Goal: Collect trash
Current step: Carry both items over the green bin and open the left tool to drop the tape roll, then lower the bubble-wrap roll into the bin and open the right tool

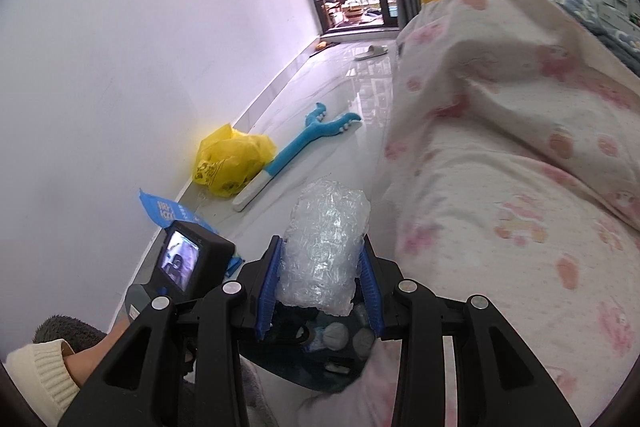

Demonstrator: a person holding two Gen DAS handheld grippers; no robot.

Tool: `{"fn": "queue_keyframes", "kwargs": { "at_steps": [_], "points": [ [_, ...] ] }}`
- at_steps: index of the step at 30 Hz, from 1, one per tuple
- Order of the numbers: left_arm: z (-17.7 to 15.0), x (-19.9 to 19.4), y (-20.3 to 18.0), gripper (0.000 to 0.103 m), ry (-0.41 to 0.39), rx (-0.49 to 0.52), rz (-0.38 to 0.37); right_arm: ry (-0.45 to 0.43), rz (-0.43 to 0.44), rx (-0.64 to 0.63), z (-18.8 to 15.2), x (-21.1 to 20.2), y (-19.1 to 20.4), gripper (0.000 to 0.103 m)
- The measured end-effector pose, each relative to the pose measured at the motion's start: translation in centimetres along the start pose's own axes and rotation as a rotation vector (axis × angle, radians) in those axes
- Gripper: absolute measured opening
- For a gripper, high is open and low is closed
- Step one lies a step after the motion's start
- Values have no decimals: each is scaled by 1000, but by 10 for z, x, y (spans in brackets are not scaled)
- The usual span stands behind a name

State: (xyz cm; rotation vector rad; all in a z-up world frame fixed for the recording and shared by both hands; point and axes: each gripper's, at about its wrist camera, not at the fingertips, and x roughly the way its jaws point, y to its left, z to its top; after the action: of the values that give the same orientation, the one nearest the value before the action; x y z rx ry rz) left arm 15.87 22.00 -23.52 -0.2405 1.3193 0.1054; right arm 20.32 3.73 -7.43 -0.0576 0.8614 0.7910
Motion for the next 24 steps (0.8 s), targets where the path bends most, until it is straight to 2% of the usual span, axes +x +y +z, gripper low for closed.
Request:
{"fn": "queue_keyframes", "kwargs": {
  "at_steps": [4,7,13,17,24],
  "points": [
    [-8,9,8,52,42,-1,-12,24,5,-21,0,15,13,38],
    [-12,9,11,64,50,12,-19,45,2,-24,-1,28,19,38],
    [-15,-3,25,71,20,19,-11,93,-12,-32,-6,50,26,38],
    [-16,-13,38,72,-3,3,-14,142,-27,-52,-14,67,34,38],
    [-17,-40,54,74,-88,-14,-17,252,-54,-61,-33,107,41,38]
  ]
}}
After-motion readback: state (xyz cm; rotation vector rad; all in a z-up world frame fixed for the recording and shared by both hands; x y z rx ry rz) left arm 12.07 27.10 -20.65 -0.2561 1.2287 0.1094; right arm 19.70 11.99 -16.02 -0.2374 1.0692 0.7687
